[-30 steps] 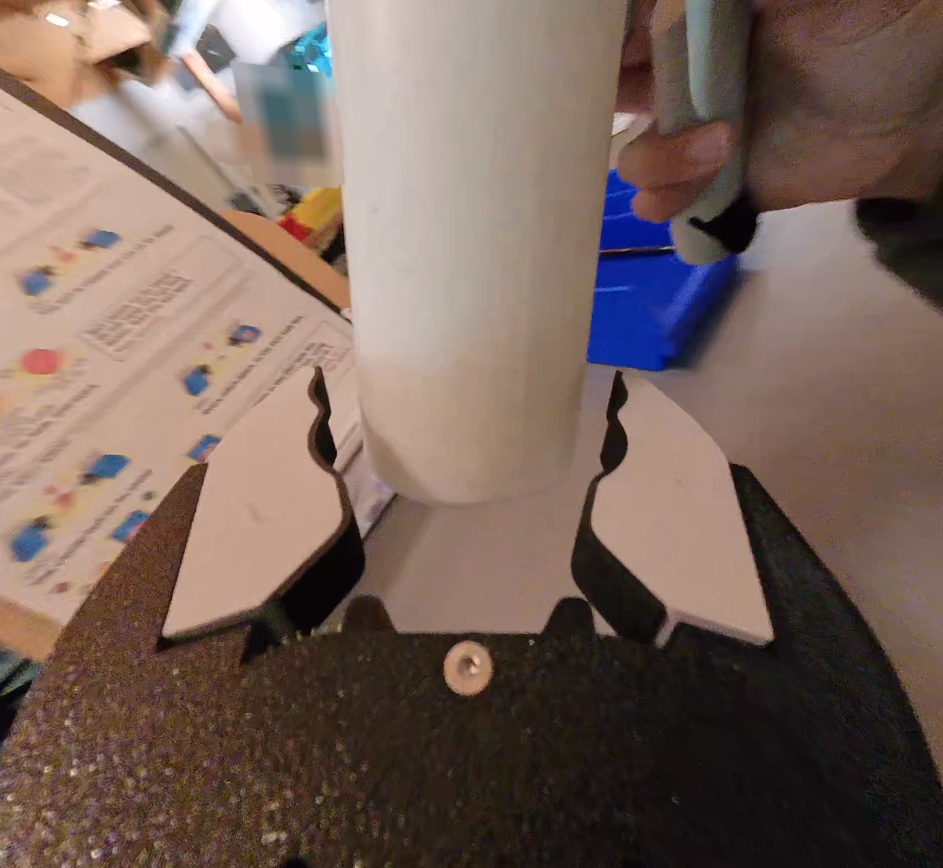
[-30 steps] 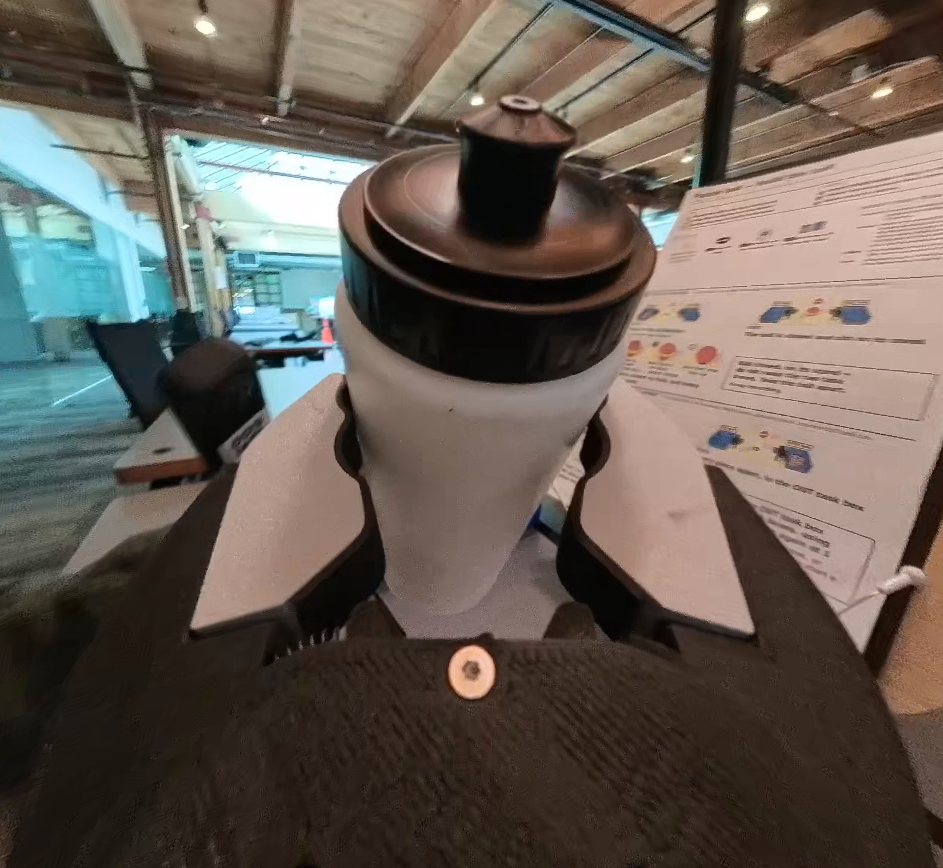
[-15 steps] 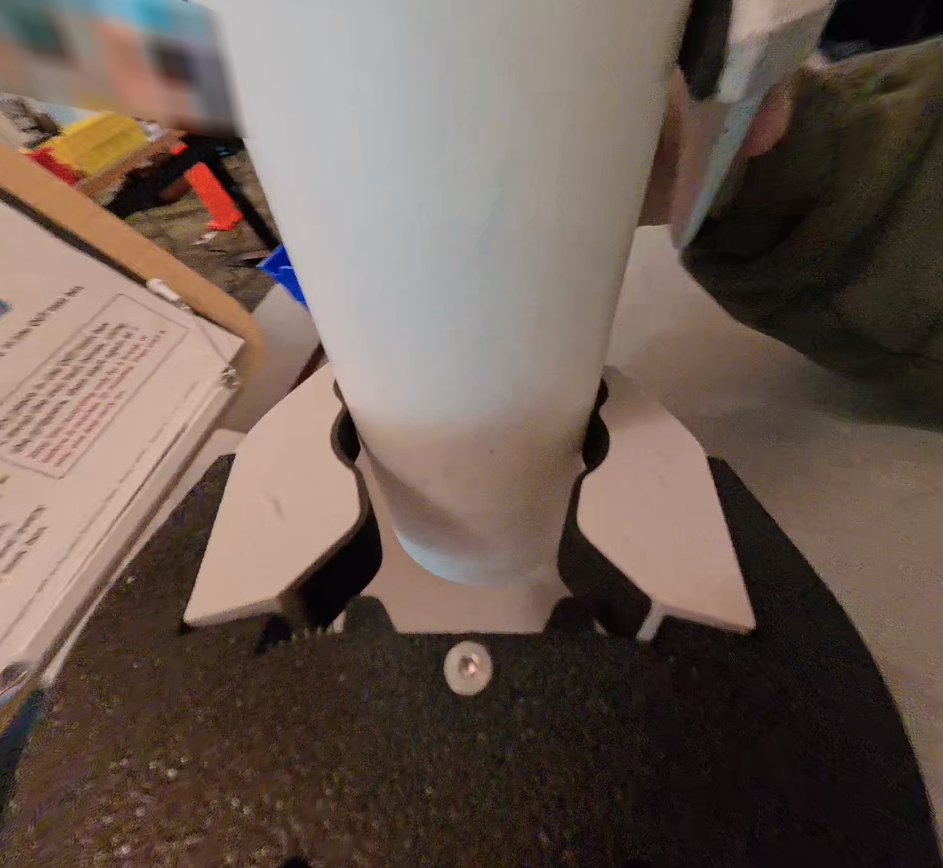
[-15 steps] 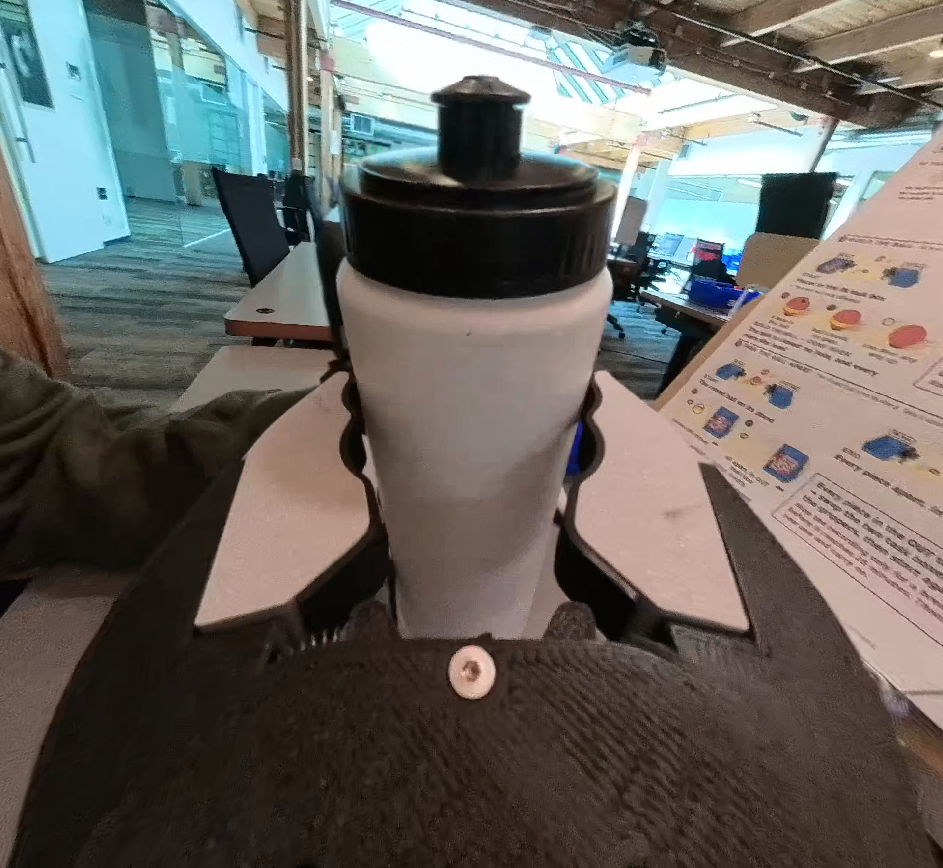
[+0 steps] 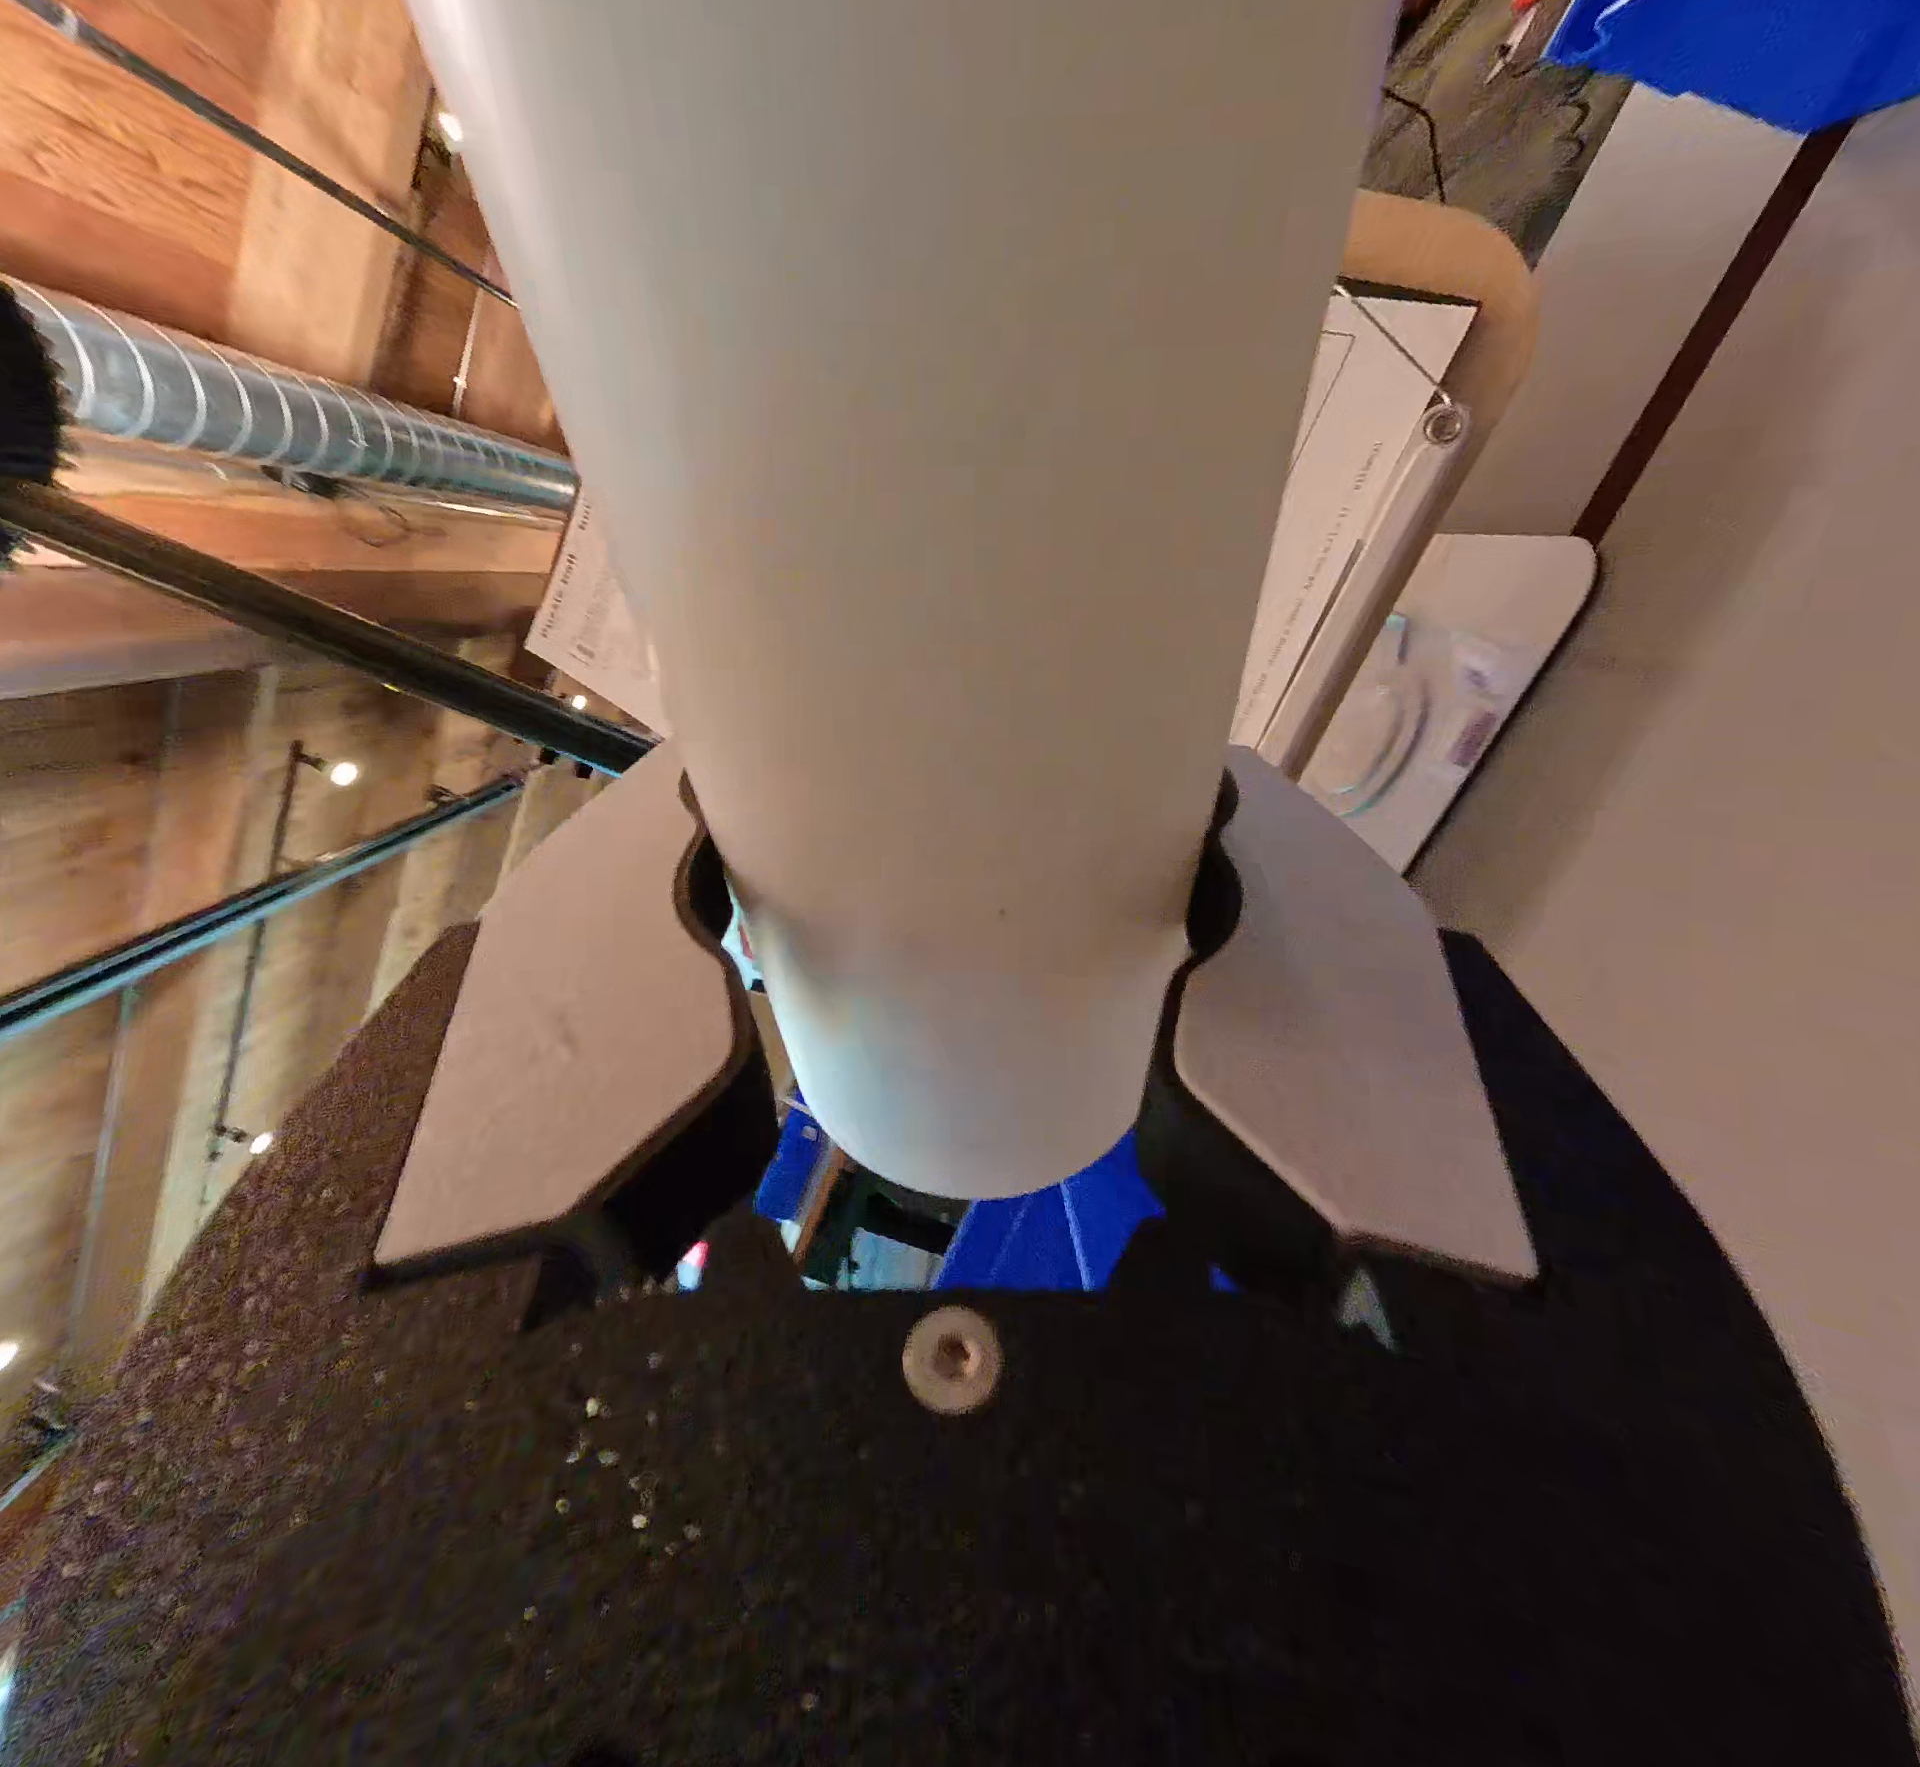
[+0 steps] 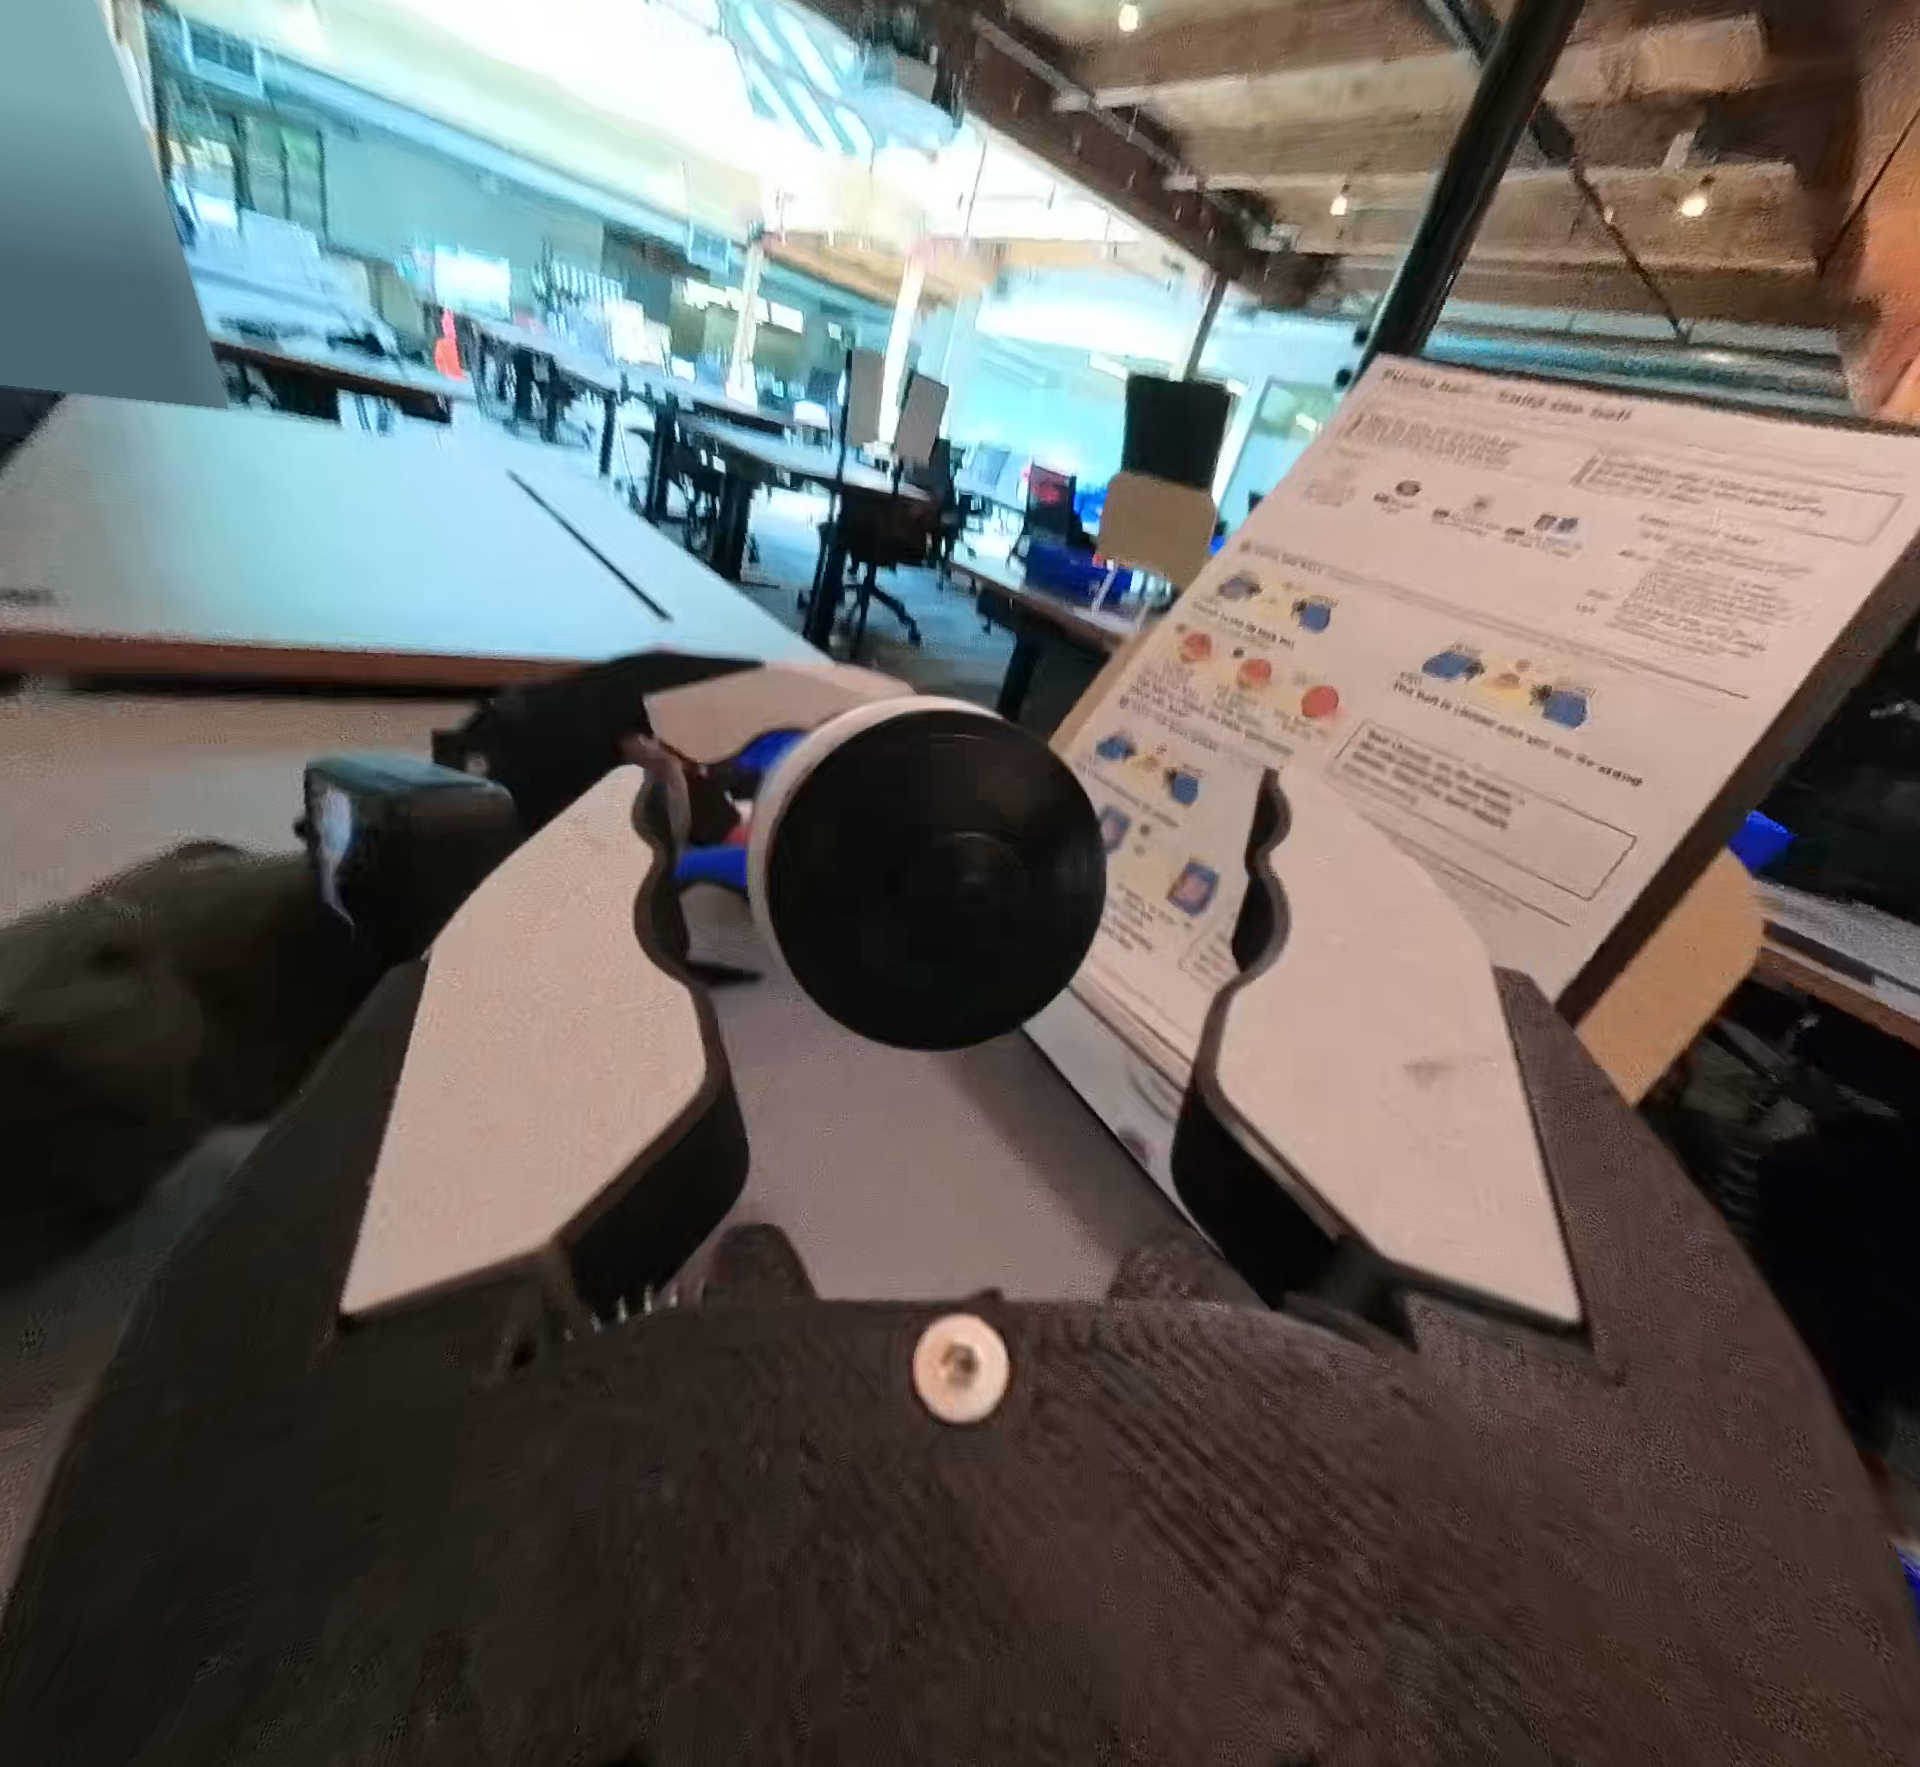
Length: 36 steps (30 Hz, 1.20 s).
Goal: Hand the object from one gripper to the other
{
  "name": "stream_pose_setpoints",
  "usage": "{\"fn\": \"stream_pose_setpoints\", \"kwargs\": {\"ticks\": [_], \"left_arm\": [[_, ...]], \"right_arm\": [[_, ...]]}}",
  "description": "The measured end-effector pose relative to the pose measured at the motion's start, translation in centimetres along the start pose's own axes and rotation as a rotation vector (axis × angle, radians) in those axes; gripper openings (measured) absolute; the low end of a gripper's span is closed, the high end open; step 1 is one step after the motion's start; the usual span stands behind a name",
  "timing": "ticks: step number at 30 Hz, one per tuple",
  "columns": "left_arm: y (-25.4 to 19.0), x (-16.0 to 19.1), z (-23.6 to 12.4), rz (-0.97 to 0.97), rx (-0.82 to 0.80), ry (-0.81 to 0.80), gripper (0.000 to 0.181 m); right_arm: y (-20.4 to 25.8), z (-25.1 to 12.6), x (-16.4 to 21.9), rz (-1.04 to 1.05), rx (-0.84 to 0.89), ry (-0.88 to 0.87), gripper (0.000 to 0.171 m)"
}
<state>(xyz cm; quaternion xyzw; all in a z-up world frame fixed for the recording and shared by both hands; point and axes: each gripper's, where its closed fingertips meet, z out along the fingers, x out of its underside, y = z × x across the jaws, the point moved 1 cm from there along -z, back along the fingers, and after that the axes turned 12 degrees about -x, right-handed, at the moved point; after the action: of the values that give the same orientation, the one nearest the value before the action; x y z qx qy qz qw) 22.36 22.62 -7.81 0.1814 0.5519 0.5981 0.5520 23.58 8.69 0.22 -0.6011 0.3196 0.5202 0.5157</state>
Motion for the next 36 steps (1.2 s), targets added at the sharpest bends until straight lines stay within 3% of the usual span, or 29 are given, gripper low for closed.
{"fn": "stream_pose_setpoints", "kwargs": {"ticks": [2, 6, 10, 16, 20, 26, 32, 34, 36], "left_arm": [[0.1, -0.3, -0.1, 0.058, -0.031, -0.035, 0.087], [0.4, -0.8, -0.3, 0.134, -0.079, -0.069, 0.087], [0.9, -1.3, -0.5, 0.137, -0.108, -0.105, 0.087], [0.5, -0.9, -0.5, 0.211, -0.104, -0.116, 0.088], [0.8, -0.7, -0.5, 0.242, -0.125, -0.106, 0.087], [0.9, -0.1, -0.5, 0.213, -0.122, -0.08, 0.087], [4.7, 0.3, -0.6, -0.173, -0.201, -0.1, 0.099], [4.8, 0.0, -0.6, -0.462, -0.103, -0.106, 0.103], [4.1, -1.0, -0.6, -0.848, 0.105, -0.117, 0.103]], "right_arm": [[0.3, 0.7, 2.0, -0.027, -0.007, 0.145, 0.112], [1.0, 2.3, 4.4, -0.057, -0.055, 0.252, 0.109], [1.2, 2.8, 5.3, -0.059, -0.079, 0.28, 0.105], [2.0, 2.7, 4.3, -0.04, -0.143, 0.187, 0.094], [1.8, 2.9, 6.0, -0.09, -0.131, 0.291, 0.093], [1.7, 3.5, 6.3, -0.101, -0.147, 0.281, 0.093], [0.6, 2.8, 3.7, -0.029, -0.108, 0.091, 0.092], [-0.4, 2.1, 2.3, 0.013, -0.066, -0.026, 0.092], [-1.2, 1.1, 1.2, 0.091, -0.051, -0.149, 0.092]]}}
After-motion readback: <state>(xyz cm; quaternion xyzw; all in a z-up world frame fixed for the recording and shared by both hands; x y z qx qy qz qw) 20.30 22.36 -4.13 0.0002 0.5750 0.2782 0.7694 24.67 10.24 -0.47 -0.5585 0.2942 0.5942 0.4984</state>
